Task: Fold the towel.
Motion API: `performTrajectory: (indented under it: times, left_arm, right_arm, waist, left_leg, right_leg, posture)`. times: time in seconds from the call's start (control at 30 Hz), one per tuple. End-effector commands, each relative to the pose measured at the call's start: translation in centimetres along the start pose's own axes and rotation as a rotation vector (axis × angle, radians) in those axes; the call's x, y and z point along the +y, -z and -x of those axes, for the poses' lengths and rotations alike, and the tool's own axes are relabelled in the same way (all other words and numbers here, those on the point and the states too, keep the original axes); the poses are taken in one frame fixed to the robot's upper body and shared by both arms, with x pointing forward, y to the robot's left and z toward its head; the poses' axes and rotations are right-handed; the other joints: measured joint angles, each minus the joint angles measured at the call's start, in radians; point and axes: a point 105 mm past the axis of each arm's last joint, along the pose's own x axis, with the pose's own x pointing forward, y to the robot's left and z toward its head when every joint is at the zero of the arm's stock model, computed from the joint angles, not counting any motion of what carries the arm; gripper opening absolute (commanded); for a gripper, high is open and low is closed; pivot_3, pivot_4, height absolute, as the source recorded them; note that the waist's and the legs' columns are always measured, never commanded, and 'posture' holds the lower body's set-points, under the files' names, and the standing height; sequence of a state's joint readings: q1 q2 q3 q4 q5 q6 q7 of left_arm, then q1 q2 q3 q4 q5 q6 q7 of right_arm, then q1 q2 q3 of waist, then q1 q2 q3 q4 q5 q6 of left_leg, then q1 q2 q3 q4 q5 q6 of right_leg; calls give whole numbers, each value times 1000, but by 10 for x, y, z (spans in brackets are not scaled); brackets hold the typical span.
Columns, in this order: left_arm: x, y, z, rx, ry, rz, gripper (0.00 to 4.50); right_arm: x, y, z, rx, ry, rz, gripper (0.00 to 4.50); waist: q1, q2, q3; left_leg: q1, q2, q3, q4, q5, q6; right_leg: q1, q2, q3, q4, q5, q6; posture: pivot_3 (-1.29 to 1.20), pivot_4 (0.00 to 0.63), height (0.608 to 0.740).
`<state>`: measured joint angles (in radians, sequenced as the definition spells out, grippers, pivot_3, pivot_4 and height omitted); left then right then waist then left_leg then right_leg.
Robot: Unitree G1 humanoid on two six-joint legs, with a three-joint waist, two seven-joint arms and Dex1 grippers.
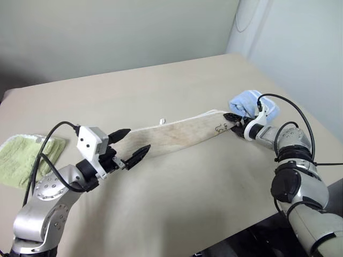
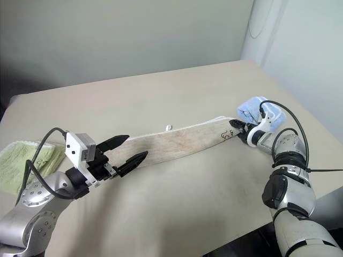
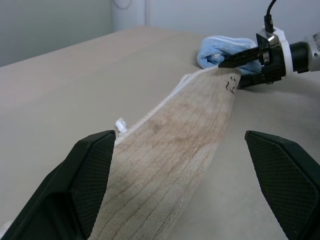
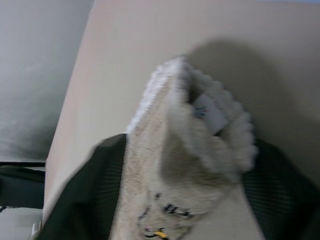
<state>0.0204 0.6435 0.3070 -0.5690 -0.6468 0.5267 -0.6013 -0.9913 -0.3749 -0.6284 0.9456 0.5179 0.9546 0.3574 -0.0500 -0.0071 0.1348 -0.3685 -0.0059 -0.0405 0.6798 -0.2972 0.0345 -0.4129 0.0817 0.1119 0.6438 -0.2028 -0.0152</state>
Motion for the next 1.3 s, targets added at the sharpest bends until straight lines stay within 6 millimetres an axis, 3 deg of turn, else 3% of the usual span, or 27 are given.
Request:
performTrajectory:
  times: [0.03, 0.2, 0.4, 0.5, 0.63, 0.77, 0.93, 1.13, 1.3]
  left_arm:
    - [-1, -12, 2, -39, -5, -36, 4500]
    - [0, -12, 0, -42, -3, -38, 4500]
    - [3, -12, 0, -39, -5, -40, 4500]
    - [2, -11, 0, -35, -2, -40, 4500]
    - [2, -10, -2, -32, 2, -42, 4500]
    - [2, -10, -3, -32, 5, -48, 4500]
    - [2, -11, -5, -38, 4, -50, 4500]
    - [-1, -10, -8, -48, 2, -44, 4500]
    - [-3, -9, -7, -52, -10, -39, 4500]
  right_arm:
    - [1, -12, 8, -41, -9, -7, 1791]
    - [3, -30, 20, -104, -15, 11, 96]
    - [8, -56, 44, -162, -11, 148, 42]
    - [27, -64, 52, -168, -49, 313, 42]
    - [62, -57, 49, -129, -105, 697, 42]
    - [92, -31, 45, -29, -197, 1099, 42]
    - [101, 37, 30, 217, -358, 1628, 42]
    - [115, 99, 3, 337, -510, 1711, 42]
    - [108, 114, -12, 363, -486, 1712, 42]
  waist:
    - [3, 0, 0]
    - [11, 0, 0]
    - [26, 2, 1]
    - [25, 3, 2]
    - [21, 4, 2]
    - [17, 4, 2]
    - [17, 4, 2]
    - [16, 4, 2]
    - [22, 3, 2]
  left_leg:
    - [0, 0, 0, -2, 0, -1]
    - [0, 0, 0, -7, 3, -5]
    - [0, 0, 0, -7, 2, -4]
    - [0, 0, 0, -8, 2, -4]
    - [0, 0, 0, -10, 2, -4]
    - [0, 0, 0, -11, 4, -7]
    - [0, 0, 0, -11, 5, -8]
    - [0, 1, 0, -10, 5, -10]
    - [0, 0, 0, -10, 6, -10]
  right_leg:
    - [-1, 0, 0, 0, 0, -1]
    - [-3, 0, 0, 0, -1, -2]
    - [-3, 0, 0, 0, -1, -2]
    - [-3, 0, 0, 0, -1, -2]
    - [-4, 1, 0, 0, -2, -2]
    - [-5, 1, 0, -1, -2, -3]
    - [-4, 0, 0, -1, -2, -2]
    - [-4, 1, 0, -1, -2, -2]
    - [-4, 0, 0, -1, -2, -2]
  posture:
    - [0, 150, 740]
    - [0, 150, 740]
    - [0, 150, 740]
    - [0, 150, 740]
    - [0, 150, 740]
    - [0, 150, 740]
    - [0, 150, 740]
    - [0, 150, 740]
    - [0, 150, 740]
